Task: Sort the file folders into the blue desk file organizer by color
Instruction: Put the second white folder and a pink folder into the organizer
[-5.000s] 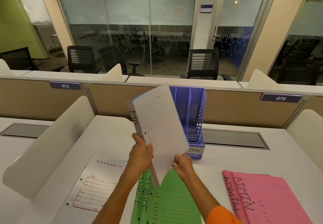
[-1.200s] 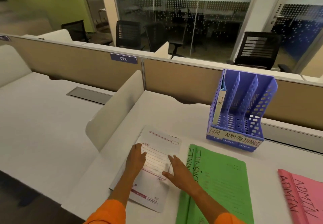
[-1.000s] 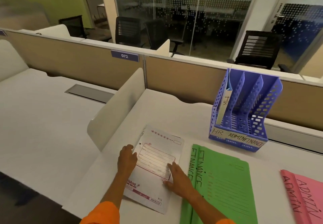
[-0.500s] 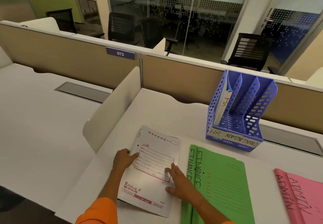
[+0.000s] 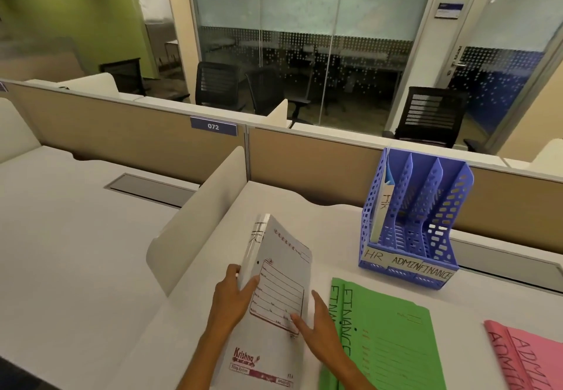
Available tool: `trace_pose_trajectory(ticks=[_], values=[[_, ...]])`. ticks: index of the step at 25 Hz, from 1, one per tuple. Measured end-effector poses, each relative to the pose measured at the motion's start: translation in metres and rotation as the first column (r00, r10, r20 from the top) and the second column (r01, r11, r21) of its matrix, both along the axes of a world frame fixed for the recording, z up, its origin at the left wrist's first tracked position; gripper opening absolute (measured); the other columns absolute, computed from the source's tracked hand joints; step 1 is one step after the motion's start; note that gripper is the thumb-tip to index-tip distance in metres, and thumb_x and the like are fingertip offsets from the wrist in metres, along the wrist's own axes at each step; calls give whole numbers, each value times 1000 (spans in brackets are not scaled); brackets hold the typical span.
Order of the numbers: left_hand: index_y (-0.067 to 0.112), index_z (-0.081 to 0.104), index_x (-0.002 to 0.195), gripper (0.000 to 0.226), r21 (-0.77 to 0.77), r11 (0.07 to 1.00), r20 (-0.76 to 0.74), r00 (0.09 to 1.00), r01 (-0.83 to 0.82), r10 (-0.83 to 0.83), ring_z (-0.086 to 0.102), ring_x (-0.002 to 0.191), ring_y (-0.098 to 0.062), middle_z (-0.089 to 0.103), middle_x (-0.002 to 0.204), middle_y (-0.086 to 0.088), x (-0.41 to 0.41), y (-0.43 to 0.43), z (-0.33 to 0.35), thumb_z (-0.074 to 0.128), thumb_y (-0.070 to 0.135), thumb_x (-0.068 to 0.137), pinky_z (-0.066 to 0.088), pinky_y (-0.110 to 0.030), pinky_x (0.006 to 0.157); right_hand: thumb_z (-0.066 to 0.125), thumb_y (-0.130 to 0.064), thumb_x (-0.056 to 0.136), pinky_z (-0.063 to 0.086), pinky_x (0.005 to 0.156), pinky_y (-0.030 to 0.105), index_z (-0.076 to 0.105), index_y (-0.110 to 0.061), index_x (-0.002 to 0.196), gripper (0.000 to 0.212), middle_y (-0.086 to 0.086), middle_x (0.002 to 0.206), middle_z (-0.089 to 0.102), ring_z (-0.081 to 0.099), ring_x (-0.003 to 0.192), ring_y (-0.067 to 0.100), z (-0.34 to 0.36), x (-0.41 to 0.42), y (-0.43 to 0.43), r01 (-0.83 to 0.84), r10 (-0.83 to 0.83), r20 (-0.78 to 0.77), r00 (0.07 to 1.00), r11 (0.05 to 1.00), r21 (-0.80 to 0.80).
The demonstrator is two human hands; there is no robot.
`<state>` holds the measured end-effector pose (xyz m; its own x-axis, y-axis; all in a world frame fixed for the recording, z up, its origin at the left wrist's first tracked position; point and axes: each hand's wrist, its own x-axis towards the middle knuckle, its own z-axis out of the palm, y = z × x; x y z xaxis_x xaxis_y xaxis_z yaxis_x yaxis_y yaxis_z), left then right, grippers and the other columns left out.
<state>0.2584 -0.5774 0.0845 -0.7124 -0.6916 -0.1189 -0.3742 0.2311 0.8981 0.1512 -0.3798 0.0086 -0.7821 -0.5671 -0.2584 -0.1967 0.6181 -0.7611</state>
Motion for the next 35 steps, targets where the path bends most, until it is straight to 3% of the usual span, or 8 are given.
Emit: trace_pose_trajectory(ticks=[4,7,10,17,21,27,32,35], values=[[36,45,109,28,-11,1000,-144,990,-11,9,74,70,-10,71,94,8,-1,36,46,61,47,89,60,-22,54,51,-63,90,41,110,41,28,-18,150,79,9,150,45,48,133,26,32,-25,6,275,-225,275,935,949,-156],[41,43,106,27,20,1000,-213,977,10,-5,75,70,-11,71,96,11,-8,68,72,58,51,86,59,-22,52,49,-53,96,52,100,45,66,-14,118,48,3,114,73,67,108,23,52,-52,22,370,-248,403,881,891,-262],[40,39,107,22,50,997,-216,975,63,-51,75,73,-10,69,100,11,-25,105,78,54,45,93,59,-22,53,52,-37,100,58,84,37,75,-15,96,32,-1,92,78,71,97,22,65,-76,47,472,-328,397,857,810,-349],[30,44,106,28,103,969,-8,975,223,-223,68,86,-3,66,112,9,-59,165,71,66,37,89,59,-17,64,55,-34,99,58,84,38,68,-9,97,28,9,98,75,69,96,26,73,-129,123,500,-407,293,865,738,-452],[26,36,109,41,128,950,54,955,284,-293,68,96,-13,63,112,8,-75,196,71,69,31,87,62,-39,81,54,-34,99,60,84,38,66,-11,98,26,9,98,74,70,95,26,77,-152,153,506,-421,281,862,729,-461],[22,30,105,37,117,951,29,956,286,-292,70,97,-21,64,118,-3,-99,232,72,64,23,91,62,-44,80,50,-34,101,57,83,31,64,-17,104,22,2,105,73,69,100,18,92,-177,175,485,-403,271,874,746,-456],[21,31,105,34,-1,961,-26,961,276,-275,72,81,-9,69,108,0,-119,242,75,62,20,92,63,-30,71,48,-38,101,57,91,37,61,-20,110,24,1,111,69,65,108,22,109,-199,182,394,-338,203,919,787,-475],[21,29,102,32,-96,964,-41,966,250,-254,68,71,1,70,106,-1,-132,242,79,60,21,94,54,-13,57,46,-36,102,48,105,45,54,-21,132,34,7,137,57,55,125,25,115,-215,183,323,-350,12,937,852,-412]])
